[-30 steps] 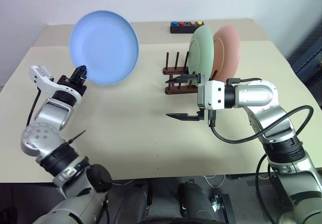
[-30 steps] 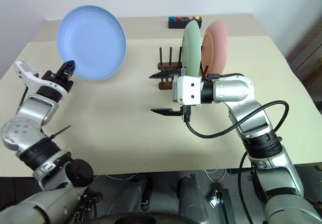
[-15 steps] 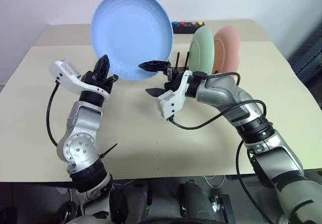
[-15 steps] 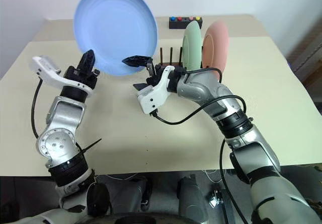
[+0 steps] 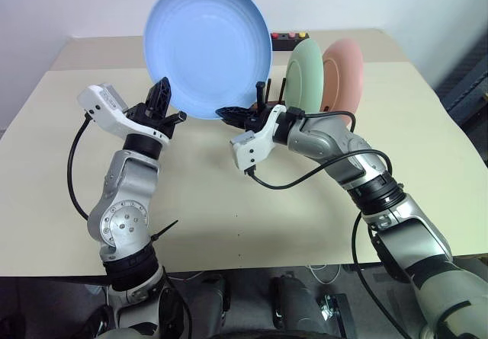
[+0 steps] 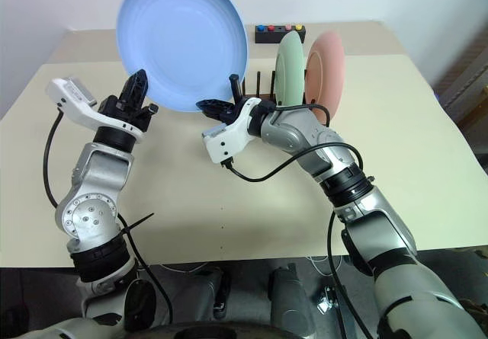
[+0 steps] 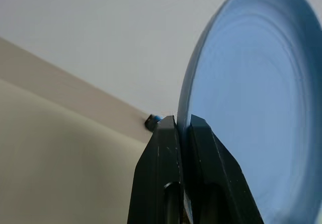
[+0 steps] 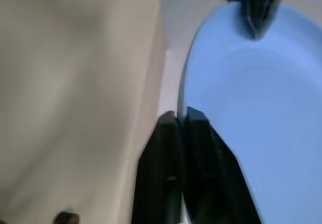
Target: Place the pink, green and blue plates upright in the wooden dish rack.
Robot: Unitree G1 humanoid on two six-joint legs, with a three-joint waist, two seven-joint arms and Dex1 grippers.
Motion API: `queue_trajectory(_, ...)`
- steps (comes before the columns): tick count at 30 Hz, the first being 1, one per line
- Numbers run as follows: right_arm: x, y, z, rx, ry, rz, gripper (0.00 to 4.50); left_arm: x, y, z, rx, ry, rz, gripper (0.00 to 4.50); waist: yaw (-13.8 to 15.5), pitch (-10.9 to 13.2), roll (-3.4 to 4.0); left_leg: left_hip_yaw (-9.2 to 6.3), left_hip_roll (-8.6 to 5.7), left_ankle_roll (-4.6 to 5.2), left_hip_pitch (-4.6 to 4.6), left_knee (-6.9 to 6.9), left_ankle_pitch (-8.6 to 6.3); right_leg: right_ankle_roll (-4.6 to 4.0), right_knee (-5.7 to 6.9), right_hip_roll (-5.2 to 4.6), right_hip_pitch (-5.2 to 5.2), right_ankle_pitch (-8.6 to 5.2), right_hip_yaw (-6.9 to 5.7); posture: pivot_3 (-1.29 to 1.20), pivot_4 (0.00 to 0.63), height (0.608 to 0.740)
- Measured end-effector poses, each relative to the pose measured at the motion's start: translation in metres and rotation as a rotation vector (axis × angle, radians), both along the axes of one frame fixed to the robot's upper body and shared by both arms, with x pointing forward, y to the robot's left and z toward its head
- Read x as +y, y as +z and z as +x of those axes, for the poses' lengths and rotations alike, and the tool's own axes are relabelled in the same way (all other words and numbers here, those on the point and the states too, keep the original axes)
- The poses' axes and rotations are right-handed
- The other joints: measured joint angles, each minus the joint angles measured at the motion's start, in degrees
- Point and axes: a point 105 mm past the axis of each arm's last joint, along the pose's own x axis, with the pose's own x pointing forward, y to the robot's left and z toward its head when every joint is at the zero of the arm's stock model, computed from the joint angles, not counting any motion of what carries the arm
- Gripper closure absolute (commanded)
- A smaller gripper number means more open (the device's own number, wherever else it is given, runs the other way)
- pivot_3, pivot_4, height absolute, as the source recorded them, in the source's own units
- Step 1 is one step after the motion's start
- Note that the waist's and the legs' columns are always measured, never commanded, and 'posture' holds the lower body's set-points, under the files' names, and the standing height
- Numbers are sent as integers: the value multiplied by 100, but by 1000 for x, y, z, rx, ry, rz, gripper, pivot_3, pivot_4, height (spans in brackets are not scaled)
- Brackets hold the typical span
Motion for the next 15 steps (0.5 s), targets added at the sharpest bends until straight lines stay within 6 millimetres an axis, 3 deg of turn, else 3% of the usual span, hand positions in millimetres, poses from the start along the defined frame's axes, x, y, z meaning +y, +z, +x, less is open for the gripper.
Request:
queue_trajectory(2,0,1,0,-4,-3,10,4500,-2,-1,1,0,-22,-11,3060,1,0,0,0,0,0,0,0,0,0,0,0,0,0,0,0,150,740)
queue_trajectory(8,-2,7,4,-18,-19,28,4500,3,3,-2,-24,-64,16,88,-23,0,0,0,0,-1,0,-2,0,0,1,1,-1,0,0,0,150,740)
queue_trajectory(12,-14,32,14,-46,-70,85,4500,37,-13,-7,3,-87,161,33,-110,0,3,0,3,-3,5,-15,2,-2,-1,3,-4,-1,1,0,150,740)
queue_trajectory(15,-23,67,20,15,-85,300,4500,74,-28,-13,59,-89,257,33,-144,1,4,-2,9,-8,5,-27,4,-3,-2,1,-10,-2,3,0,150,740)
